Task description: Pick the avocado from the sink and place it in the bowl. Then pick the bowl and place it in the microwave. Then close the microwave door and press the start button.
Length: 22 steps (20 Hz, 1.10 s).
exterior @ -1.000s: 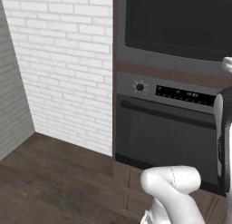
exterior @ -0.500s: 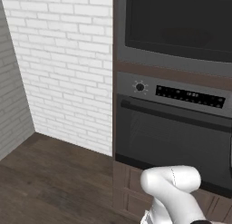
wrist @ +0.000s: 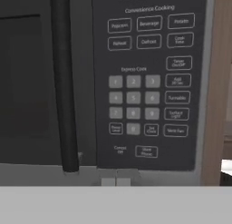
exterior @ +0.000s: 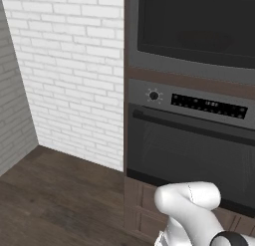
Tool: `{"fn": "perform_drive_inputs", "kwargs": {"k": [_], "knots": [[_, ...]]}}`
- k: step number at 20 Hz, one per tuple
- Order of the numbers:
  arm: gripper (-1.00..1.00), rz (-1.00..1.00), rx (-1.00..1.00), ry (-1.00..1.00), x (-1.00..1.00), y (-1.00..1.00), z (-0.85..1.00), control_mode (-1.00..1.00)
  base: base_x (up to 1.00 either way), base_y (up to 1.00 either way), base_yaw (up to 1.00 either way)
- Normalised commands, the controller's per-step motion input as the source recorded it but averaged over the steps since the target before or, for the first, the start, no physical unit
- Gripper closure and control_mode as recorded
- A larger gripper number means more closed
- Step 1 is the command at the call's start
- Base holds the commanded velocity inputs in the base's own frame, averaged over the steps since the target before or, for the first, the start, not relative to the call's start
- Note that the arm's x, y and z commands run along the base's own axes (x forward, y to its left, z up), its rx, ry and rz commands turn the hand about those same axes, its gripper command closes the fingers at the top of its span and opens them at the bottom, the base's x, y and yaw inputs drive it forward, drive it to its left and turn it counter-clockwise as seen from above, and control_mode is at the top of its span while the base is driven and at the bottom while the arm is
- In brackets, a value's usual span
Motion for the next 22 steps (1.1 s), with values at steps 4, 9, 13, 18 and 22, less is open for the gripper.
{"fn": "perform_drive_inputs", "kwargs": {"k": [4,9,13,18,22], "knots": [[1.0,0.0,0.0,0.0,0.14,-0.33,0.0,-1.0,0.0,0.0,0.0],[1.0,0.0,0.0,0.0,0.14,-0.13,-0.12,-1.0,0.0,0.0,0.0],[1.0,0.0,0.0,0.0,0.17,-0.08,-0.16,-1.0,0.0,0.0,0.0],[1.0,0.02,0.0,0.0,0.16,-0.2,-0.03,-1.0,0.0,0.0,0.0],[1.0,0.0,0.0,0.0,0.18,-0.16,-0.01,-1.0,0.0,0.0,0.0]]}}
